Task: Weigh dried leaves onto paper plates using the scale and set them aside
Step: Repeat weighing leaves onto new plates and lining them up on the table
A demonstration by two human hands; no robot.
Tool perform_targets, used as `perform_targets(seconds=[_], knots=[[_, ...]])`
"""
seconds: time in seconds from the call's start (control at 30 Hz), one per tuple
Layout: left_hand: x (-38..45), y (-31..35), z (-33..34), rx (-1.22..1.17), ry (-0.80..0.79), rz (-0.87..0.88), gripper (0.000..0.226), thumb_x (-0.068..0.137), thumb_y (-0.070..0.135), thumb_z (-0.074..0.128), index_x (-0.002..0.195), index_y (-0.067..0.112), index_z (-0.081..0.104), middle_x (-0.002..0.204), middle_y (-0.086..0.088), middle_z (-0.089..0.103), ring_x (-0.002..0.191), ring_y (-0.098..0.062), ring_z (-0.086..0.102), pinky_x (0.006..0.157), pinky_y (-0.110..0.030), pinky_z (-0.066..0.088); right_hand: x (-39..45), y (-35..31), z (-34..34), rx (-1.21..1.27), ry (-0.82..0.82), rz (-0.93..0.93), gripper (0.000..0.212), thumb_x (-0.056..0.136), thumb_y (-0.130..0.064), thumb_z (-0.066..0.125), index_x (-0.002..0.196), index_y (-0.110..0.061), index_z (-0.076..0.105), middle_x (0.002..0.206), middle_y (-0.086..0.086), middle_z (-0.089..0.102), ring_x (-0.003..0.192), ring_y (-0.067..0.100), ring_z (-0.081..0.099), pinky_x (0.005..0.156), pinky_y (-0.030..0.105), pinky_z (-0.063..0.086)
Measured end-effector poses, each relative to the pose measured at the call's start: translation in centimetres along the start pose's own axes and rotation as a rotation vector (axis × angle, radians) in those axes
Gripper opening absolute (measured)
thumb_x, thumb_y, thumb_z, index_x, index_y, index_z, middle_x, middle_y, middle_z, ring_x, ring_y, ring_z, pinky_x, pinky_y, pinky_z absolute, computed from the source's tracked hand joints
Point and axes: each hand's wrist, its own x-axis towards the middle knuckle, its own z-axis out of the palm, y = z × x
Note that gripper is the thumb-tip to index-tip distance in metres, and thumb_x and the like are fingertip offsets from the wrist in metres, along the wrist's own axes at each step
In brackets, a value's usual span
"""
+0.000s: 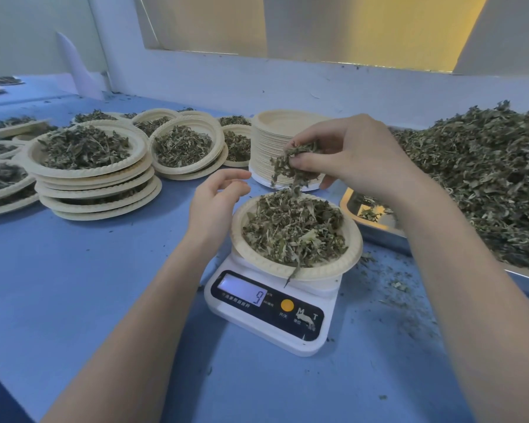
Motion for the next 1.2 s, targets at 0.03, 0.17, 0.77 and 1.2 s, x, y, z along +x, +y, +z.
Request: perform_targets(seconds=[0.03, 0.17, 0.77, 1.2], knots=[[0.0, 0.0, 0.0, -0.001, 0.001, 0.000, 0.018, 0.087, 0.011, 0.055, 0.093, 0.023, 0.068, 0.094, 0.001, 0.063, 0.077, -0.006, 0.055, 0.078, -0.029, 0.042, 0.0, 0.0, -0.1, 0.012, 0.005, 0.001, 0.017, 0.080, -0.025, 0.075, 0.098, -0.025, 0.073, 0.088, -0.003, 0.068, 0.053, 0.013, 0.067, 0.047, 0.007, 0.041], [0.0, -0.1, -0.1, 0.002, 0.003, 0.003, 0.018, 0.087, 0.012, 0.055, 0.091, 0.024, 0.068, 0.092, 0.003, 0.063, 0.077, -0.005, 0.055, 0.077, -0.029, 0.042, 0.0, 0.0, -0.3, 0.073, 0.057, -0.005, 0.017, 0.082, -0.019, 0.073, 0.098, -0.021, 0.073, 0.075, -0.012, 0.068, 0.052, 0.011, 0.066, 0.058, 0.014, 0.048], [0.3, -0.4, -0.1, 0.012, 0.003, 0.010, 0.018, 0.087, 0.012, 0.055, 0.093, 0.024, 0.068, 0.094, 0.000, 0.063, 0.080, -0.010, 0.054, 0.076, -0.030, 0.042, 0.2, 3.9, -3.1, -0.696, 0.012, 0.299, 0.039, 0.085, -0.034, 0.067, 0.123, -0.029, 0.061, 0.122, 0.007, 0.062, 0.110, 0.027, 0.056, 0.091, 0.037, 0.049], [0.4, -0.6, -0.2, 0.004, 0.020, 0.005, 0.018, 0.086, 0.011, 0.055, 0.093, 0.022, 0.068, 0.089, 0.002, 0.061, 0.079, -0.013, 0.052, 0.072, -0.030, 0.042, -0.5, 0.3, 0.5, -0.374, -0.577, 0.049, 0.034, 0.070, -0.052, 0.076, 0.102, -0.053, 0.064, 0.100, -0.018, 0.059, 0.085, -0.010, 0.052, 0.066, 0.011, 0.038]])
